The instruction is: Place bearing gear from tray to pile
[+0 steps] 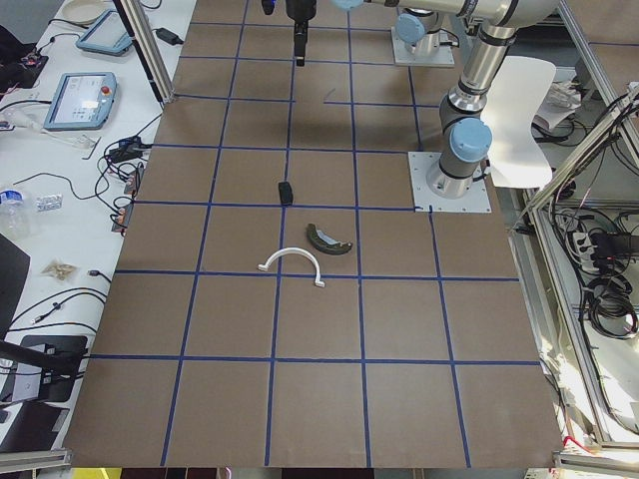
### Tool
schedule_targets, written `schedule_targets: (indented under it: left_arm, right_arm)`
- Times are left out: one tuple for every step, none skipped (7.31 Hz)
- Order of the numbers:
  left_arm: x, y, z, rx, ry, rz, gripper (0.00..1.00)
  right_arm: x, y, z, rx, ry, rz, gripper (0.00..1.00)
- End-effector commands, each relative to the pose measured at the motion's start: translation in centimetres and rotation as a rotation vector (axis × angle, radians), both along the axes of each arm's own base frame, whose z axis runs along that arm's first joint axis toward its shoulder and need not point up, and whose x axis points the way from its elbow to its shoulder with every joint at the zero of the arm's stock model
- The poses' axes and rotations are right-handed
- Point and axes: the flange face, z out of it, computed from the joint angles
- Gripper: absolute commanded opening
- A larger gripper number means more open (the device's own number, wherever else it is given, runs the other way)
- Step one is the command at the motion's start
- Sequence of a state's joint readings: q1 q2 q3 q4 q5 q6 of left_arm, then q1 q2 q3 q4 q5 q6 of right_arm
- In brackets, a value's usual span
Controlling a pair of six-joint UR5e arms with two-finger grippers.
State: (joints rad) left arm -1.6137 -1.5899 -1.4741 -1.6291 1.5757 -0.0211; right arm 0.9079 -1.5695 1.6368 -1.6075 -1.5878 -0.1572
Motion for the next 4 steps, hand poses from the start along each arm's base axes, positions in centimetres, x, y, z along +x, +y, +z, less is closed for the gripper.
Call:
schedule_targets:
  left_arm:
    - [0.1, -0.1, 0.0, -0.001, -0.001, 0.000, 1.00]
    - [0.0, 0.3, 0.2, -0.004, -0.001, -0.001, 1.00]
    - [0.0, 0.0, 0.0, -0.001, -0.001, -0.001, 1.00]
    - [0.0, 0.0, 0.0, 0.001, -0.001, -0.001, 1.00]
  right_arm:
    - [-7.3, -1.7, -3.2, -0.054, 0.051, 0.016, 1.00]
    - [-10.7, -2.0, -4.7, -0.067, 0.107, 0.046, 1.00]
    - [-14.3, -1.5, -6.3, -0.049, 0.102, 0.019, 1.00]
    - [-17.2, -2.7, -8.1, -0.007, 0.109, 0.035, 1.00]
